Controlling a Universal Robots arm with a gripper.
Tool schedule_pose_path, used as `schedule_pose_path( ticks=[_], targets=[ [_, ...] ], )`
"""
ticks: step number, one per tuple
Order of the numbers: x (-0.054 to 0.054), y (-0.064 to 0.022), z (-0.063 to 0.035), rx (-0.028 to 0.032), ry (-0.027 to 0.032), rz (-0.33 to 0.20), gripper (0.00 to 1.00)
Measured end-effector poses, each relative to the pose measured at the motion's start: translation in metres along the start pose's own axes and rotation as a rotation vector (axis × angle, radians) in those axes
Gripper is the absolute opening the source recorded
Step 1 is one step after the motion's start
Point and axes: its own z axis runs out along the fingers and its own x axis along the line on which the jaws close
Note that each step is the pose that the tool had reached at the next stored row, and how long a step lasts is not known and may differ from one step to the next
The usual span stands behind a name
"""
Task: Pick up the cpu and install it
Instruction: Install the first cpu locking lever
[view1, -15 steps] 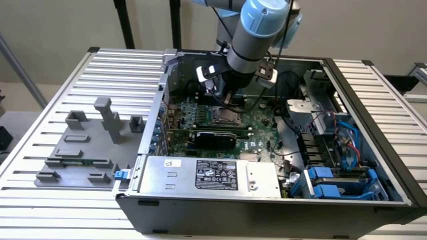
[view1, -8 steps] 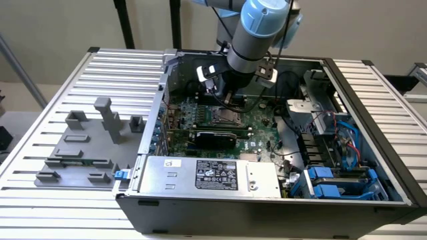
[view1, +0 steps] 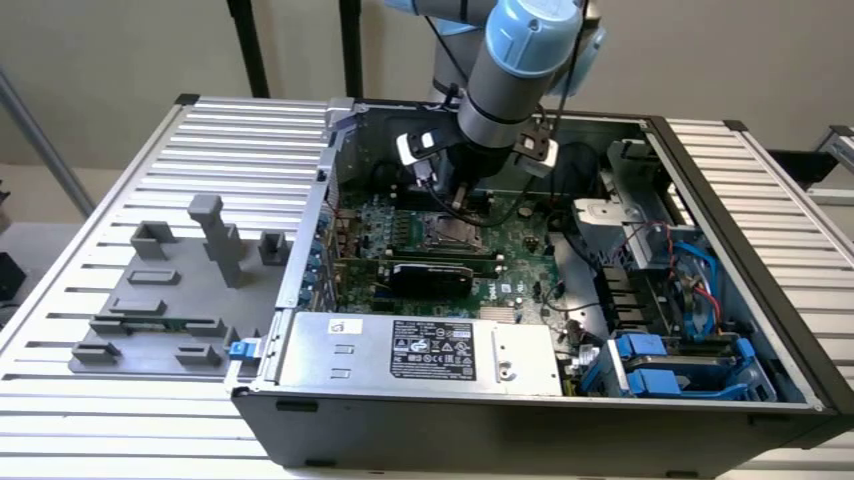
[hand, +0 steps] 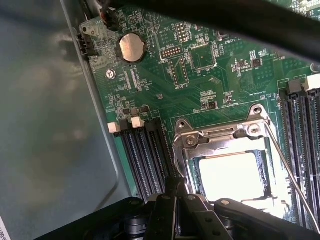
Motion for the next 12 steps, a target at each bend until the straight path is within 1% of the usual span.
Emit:
schedule_pose_path(
  ticks=[5,12],
  targets=[
    [-0.0002,0.0023,0.0025,-0.0006,-0.0026,0.0,0.11],
    [0.0015,0.0089,0.0022,-0.0007,-0.0022,0.0,0.11]
  ],
)
